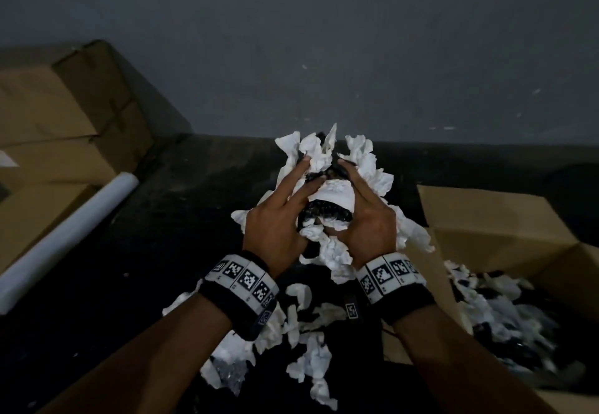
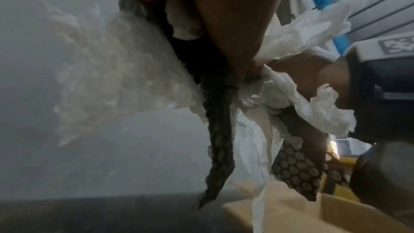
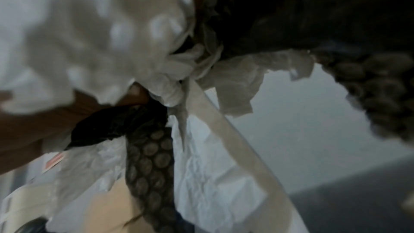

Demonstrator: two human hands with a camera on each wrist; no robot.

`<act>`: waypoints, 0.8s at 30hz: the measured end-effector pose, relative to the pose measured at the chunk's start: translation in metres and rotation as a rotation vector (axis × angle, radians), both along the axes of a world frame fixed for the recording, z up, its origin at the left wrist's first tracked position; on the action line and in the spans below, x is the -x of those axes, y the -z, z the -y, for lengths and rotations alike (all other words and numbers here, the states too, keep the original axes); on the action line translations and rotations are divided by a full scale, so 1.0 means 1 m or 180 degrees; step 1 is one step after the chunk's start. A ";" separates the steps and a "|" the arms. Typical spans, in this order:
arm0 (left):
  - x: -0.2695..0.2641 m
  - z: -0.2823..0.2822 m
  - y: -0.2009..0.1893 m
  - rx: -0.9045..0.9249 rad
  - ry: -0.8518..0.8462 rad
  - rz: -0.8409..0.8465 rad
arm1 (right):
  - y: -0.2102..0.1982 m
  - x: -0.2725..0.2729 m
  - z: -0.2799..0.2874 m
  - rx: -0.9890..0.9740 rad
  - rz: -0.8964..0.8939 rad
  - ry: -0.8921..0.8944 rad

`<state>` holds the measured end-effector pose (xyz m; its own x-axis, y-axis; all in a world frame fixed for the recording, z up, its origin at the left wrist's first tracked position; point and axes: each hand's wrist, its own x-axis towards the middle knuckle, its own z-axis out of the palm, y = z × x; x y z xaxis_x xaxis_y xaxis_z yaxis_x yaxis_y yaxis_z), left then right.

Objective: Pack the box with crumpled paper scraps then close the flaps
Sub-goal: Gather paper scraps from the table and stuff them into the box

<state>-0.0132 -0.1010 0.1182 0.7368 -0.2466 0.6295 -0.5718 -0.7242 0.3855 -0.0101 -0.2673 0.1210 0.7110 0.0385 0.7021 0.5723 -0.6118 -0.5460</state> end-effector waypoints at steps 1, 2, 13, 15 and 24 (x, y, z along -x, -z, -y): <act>0.000 0.016 -0.005 0.0012 0.0046 0.0064 | -0.007 0.003 0.016 -0.0034 -0.0007 0.0061; 0.000 0.034 -0.011 0.0017 0.0100 0.0118 | -0.013 0.006 0.034 -0.0058 -0.0026 0.0128; 0.006 0.279 -0.009 -0.0180 0.0554 -0.0338 | -0.019 0.044 0.274 0.0576 -0.0128 0.0966; 0.007 0.320 0.003 -0.0247 0.0607 -0.0486 | -0.009 0.050 0.315 0.0558 -0.0191 0.0924; 0.012 0.418 0.061 -0.0816 0.0692 -0.1793 | 0.072 0.040 0.426 0.0743 -0.1889 0.0602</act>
